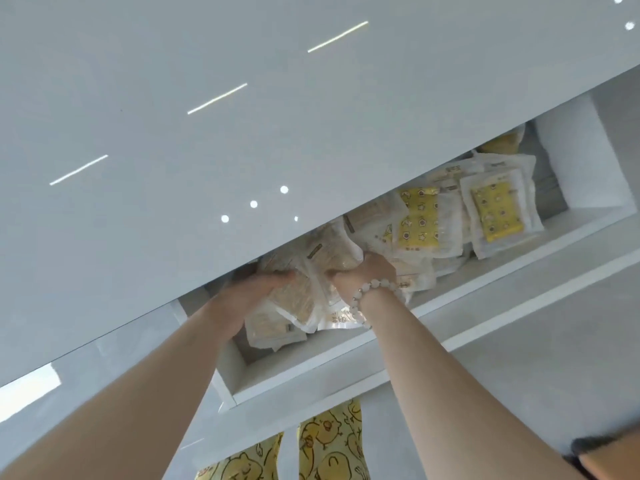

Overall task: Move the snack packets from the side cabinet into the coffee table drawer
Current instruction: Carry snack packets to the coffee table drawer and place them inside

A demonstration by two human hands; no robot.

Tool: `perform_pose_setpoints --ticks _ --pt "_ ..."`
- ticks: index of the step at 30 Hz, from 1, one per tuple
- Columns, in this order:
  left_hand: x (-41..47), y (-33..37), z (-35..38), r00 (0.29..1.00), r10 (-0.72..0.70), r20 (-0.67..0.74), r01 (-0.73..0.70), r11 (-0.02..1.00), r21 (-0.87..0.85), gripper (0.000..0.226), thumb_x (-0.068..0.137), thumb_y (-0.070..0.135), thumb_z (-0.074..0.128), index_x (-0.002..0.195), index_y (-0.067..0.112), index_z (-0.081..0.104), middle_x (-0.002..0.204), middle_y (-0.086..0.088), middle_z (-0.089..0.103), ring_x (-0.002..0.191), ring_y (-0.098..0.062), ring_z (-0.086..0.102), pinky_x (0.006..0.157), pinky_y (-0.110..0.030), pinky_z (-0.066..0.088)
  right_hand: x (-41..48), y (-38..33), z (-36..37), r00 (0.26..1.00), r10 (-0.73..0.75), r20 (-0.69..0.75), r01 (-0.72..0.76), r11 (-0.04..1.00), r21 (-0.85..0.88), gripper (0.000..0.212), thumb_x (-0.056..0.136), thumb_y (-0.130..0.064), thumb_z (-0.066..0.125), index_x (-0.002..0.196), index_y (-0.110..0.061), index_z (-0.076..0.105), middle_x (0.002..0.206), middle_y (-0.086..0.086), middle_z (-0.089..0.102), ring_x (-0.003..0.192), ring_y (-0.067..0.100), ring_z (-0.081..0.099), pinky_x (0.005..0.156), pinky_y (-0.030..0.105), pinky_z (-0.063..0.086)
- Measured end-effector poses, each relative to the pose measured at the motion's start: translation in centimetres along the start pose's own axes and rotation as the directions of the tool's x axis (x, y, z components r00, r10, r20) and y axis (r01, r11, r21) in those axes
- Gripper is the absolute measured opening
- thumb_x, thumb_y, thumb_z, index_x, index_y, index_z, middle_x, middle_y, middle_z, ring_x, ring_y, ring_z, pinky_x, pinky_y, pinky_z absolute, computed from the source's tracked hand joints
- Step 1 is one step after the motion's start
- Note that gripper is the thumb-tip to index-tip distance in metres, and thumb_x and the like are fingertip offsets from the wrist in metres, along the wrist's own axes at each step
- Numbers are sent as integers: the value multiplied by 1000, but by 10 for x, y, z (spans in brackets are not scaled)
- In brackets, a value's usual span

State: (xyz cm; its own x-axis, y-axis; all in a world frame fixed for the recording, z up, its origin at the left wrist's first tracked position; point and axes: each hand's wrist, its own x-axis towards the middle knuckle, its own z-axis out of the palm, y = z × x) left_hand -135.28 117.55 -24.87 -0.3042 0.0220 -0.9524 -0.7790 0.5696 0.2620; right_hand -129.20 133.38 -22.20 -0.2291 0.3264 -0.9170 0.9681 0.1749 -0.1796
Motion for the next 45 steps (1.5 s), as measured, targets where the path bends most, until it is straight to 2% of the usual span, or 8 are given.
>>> perform_pose_setpoints --ticks 4,6,17,23,30,34,40,45 --pt "12 -17 -16 999 28 -41 -24 995 94 33 78 25 76 107 15 64 101 -3 69 94 -21 65 76 -27 50 17 -11 26 999 -48 6 49 993 -109 44 87 -34 62 126 -15 54 113 5 66 104 20 64 65 22 47" --pt "14 -23 -22 997 15 -81 -5 992 123 31 79 27 75 105 17 62 102 -2 67 94 -21 63 69 -23 46 24 -13 36 996 -90 26 93 987 -132 45 87 -31 62 128 -14 53 116 7 63 107 23 61 74 25 48" --pt "28 -30 -20 979 16 -202 49 948 315 36 79 36 73 107 14 63 102 -6 65 96 -25 61 82 -31 51 30 -19 43 965 -259 48 258 893 -370 44 92 -32 58 125 -3 50 128 14 53 118 28 51 91 31 42" --pt "33 -25 -20 956 -20 -292 136 914 382 62 68 45 80 118 13 60 116 -8 64 107 -28 61 93 -35 52 24 -25 37 925 -376 61 290 594 -750 50 95 -47 46 125 -7 43 71 5 45 74 18 50 44 22 34" --pt "27 -21 -17 923 31 -383 170 862 478 71 67 52 78 124 16 57 123 -6 61 113 -27 58 96 -36 49 31 -26 34 952 -304 40 218 580 -785 68 89 -58 48 136 -11 40 109 9 62 100 23 62 54 27 42" --pt "25 -15 -9 942 70 -329 135 817 560 82 52 64 68 122 23 54 119 -3 63 107 -26 61 88 -38 54 16 -19 34 924 -382 23 237 525 -817 57 89 -57 50 119 -8 54 102 7 64 92 19 62 54 26 39" --pt "-14 3 2 938 217 -270 109 556 824 36 87 23 51 122 19 52 114 -6 62 107 -25 60 83 -31 49 -17 -16 18 853 -521 -33 256 473 -843 32 98 -34 45 103 -7 61 75 3 50 71 18 49 51 23 35" --pt "-71 14 7 960 279 -16 -94 378 921 31 92 19 44 121 21 54 114 1 60 99 -20 56 70 -27 43 -66 -9 -25 799 -592 -104 277 516 -810 27 100 -21 38 117 -8 55 109 7 60 98 20 58 60 25 37"
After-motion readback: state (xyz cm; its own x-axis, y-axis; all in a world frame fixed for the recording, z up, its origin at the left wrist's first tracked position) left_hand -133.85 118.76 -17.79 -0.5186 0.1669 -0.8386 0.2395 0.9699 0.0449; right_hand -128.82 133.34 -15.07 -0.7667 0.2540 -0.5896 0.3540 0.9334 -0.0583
